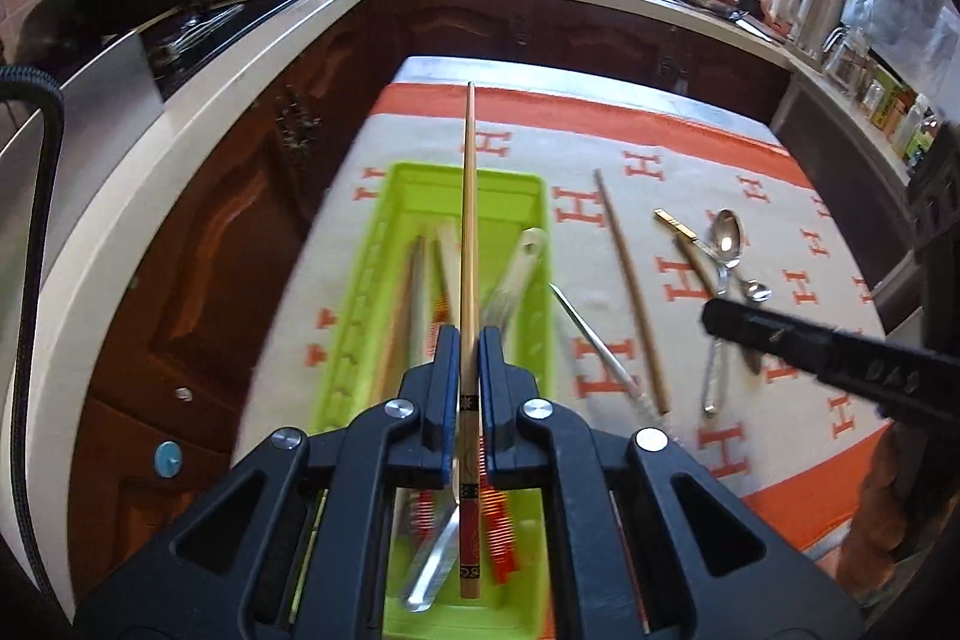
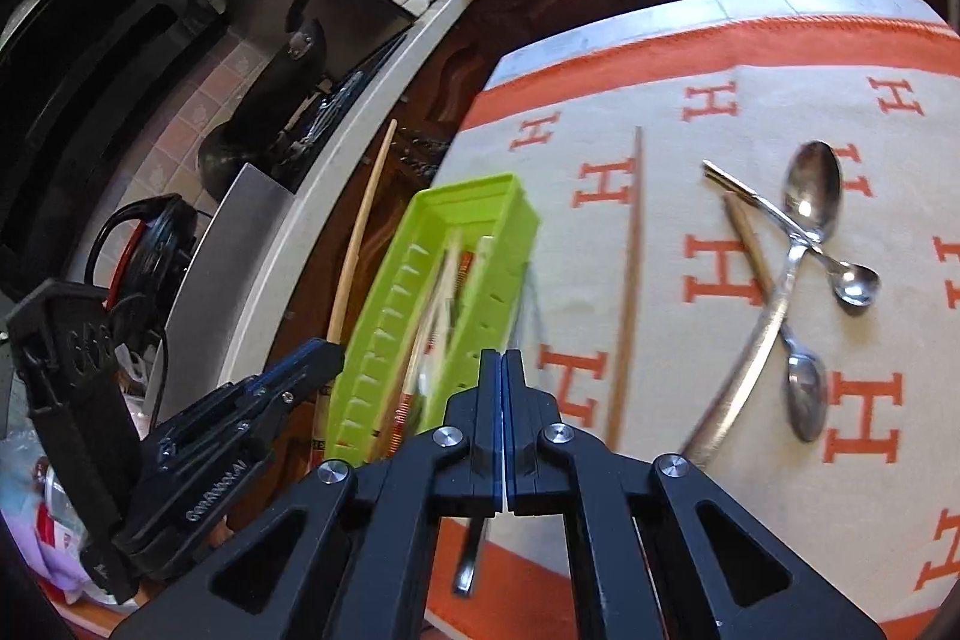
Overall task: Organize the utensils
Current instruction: 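Carry both chopsticks into the green tray and release them, then grasp a brown wooden chopstick on the cloth with the right tool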
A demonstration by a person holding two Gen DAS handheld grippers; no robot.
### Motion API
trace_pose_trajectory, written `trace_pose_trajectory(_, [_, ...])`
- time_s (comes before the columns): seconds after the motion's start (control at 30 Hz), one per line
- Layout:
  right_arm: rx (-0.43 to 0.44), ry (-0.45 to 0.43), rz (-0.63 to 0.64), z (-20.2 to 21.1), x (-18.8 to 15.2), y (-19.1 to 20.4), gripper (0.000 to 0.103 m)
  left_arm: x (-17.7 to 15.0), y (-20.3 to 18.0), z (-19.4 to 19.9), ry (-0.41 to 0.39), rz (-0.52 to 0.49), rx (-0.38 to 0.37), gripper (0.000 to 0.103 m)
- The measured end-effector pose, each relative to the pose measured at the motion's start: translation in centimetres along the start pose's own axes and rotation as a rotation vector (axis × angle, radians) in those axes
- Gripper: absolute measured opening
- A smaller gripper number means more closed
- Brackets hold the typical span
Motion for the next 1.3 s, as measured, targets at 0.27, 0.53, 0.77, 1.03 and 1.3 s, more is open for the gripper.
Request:
trace_pose_trajectory(0.27, [-0.062, 0.023, 0.046, -1.1, 0.2, 3.4, 0.0, -2.2, 4.5, -3.7, 0.115, -0.001, -0.016, 0.004])
trace_pose_trajectory(0.53, [-0.147, 0.083, -0.016, -3.6, -0.2, 0.1, 0.003, -3.0, 5.4, -4.8, 0.128, 0.044, -0.032, 0.008])
trace_pose_trajectory(0.77, [-0.256, 0.087, -0.027, -5.3, -0.4, -3.1, 0.032, -2.9, 5.7, -3.3, 0.08, 0.079, -0.061, 0.042])
trace_pose_trajectory(1.03, [-0.33, 0.109, 0.026, -7.9, 0.3, -4.1, 0.032, -2.2, 5.4, -1.7, 0.034, 0.083, -0.061, 0.042])
trace_pose_trajectory(1.3, [-0.422, 0.136, 0.098, -10.6, 1.1, -4.1, 0.032, -1.9, 5.0, -1.8, 0.003, 0.065, -0.017, 0.042])
Point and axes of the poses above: each gripper's, at about its wrist camera, not at the fingertips, and z roughly against the way its jaws point, y to its left, x to its top, the point moved 2 cm from there along -z, roughly the way its jaws point, and after that the axes turned 10 degrees about z, right-handed, at the moved point
